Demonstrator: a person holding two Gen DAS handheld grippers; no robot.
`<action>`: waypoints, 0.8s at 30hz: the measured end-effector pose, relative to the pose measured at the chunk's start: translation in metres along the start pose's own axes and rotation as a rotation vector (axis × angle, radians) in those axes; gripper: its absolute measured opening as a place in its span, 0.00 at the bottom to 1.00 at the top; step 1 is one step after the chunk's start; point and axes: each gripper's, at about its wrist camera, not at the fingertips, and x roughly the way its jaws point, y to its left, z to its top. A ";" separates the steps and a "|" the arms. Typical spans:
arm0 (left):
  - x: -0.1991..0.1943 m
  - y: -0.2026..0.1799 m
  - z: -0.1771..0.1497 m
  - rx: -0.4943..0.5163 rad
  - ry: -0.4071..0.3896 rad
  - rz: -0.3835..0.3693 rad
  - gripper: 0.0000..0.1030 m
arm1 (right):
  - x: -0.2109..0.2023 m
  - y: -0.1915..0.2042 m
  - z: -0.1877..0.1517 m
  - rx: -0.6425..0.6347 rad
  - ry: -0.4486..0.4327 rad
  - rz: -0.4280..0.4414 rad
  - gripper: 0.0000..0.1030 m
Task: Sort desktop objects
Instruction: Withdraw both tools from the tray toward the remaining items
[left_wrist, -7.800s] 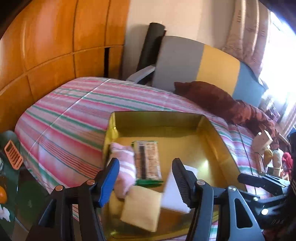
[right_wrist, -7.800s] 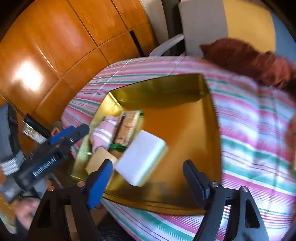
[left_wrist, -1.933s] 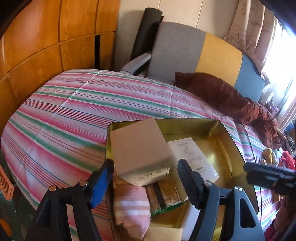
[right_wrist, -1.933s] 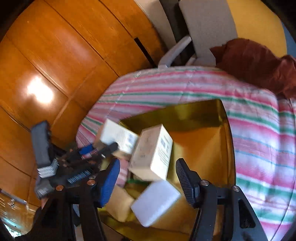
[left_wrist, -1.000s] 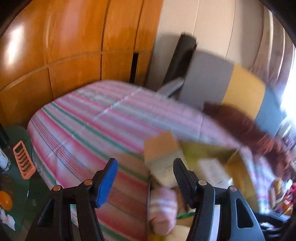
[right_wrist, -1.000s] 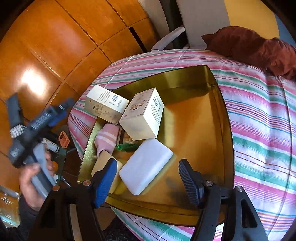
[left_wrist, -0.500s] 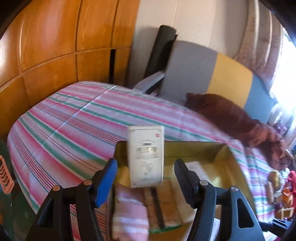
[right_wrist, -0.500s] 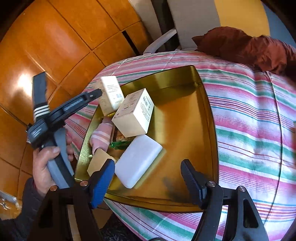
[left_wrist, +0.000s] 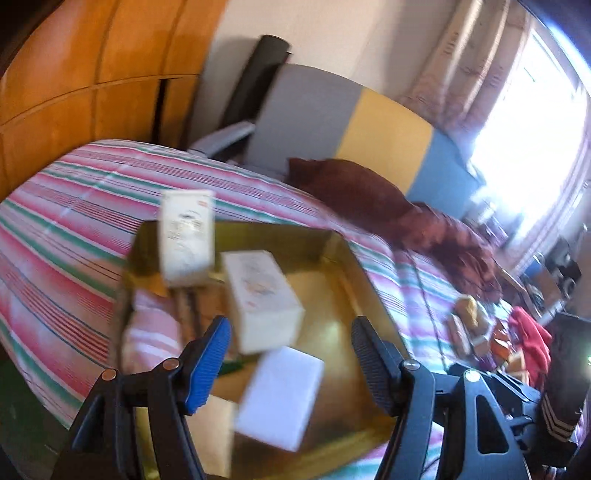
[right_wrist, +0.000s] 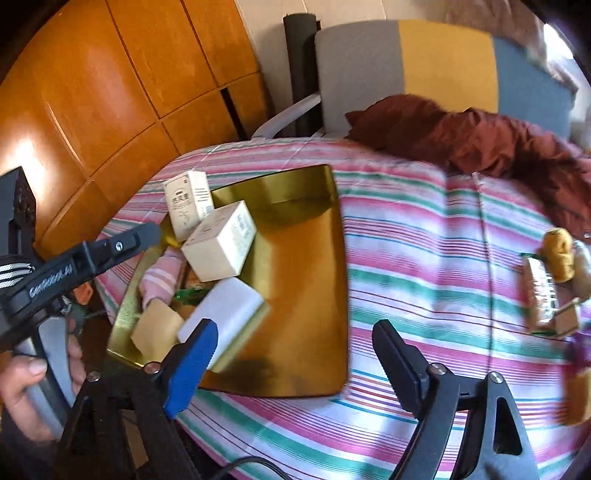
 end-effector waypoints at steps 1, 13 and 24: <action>0.000 -0.008 -0.003 0.017 0.004 -0.015 0.67 | -0.002 -0.003 -0.002 -0.001 -0.005 -0.010 0.85; 0.010 -0.097 -0.030 0.245 0.093 -0.171 0.79 | -0.041 -0.069 -0.025 0.153 -0.065 -0.097 0.89; 0.026 -0.141 -0.036 0.292 0.169 -0.234 0.79 | -0.115 -0.190 -0.042 0.387 -0.139 -0.247 0.90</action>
